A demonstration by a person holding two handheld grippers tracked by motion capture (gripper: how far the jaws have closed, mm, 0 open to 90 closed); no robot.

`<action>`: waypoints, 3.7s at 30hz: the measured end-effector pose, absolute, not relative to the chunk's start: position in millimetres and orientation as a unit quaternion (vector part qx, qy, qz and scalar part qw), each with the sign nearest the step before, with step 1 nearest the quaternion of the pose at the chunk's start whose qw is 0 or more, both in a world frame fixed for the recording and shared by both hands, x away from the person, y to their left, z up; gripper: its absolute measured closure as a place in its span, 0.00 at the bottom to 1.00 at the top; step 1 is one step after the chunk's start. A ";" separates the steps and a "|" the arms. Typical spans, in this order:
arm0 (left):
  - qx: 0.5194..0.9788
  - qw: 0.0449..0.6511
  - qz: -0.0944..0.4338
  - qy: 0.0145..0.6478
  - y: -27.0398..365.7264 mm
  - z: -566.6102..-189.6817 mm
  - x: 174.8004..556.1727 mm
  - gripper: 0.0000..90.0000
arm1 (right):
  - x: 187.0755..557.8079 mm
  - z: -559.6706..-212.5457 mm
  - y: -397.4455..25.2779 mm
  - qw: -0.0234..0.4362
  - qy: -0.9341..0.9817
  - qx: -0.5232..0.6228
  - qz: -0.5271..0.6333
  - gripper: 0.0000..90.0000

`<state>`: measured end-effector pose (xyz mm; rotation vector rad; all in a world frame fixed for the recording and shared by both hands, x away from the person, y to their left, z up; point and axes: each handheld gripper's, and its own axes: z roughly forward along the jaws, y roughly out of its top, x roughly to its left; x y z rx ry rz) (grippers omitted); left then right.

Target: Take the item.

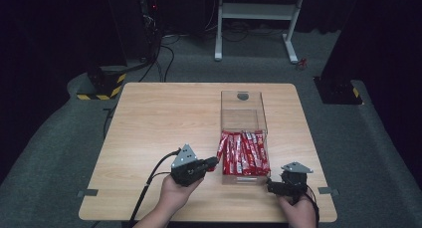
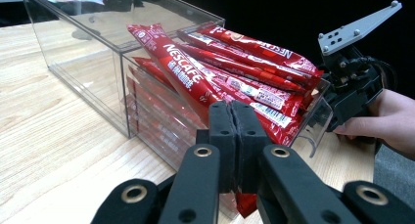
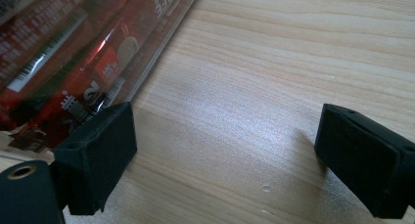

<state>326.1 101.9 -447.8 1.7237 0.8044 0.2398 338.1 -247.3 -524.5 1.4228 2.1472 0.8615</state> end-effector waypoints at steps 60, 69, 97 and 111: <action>0.720 0.539 0.170 0.402 211.0 -453.9 356.8 0.99 | 338.1 -524.6 -247.2 0.211 0.774 0.510 0.311 0.09; 0.714 0.526 0.177 0.427 225.1 -464.1 364.8 0.99 | 338.1 -524.6 -247.2 0.211 0.774 0.510 0.311 0.09; 0.736 0.460 0.154 0.473 227.8 -512.9 395.0 0.98 | 338.1 -524.6 -247.1 0.211 0.774 0.510 0.311 0.09; 0.752 0.432 0.153 0.473 222.6 -521.7 397.7 0.97 | 337.9 -524.6 -247.2 0.211 0.774 0.510 0.311 0.09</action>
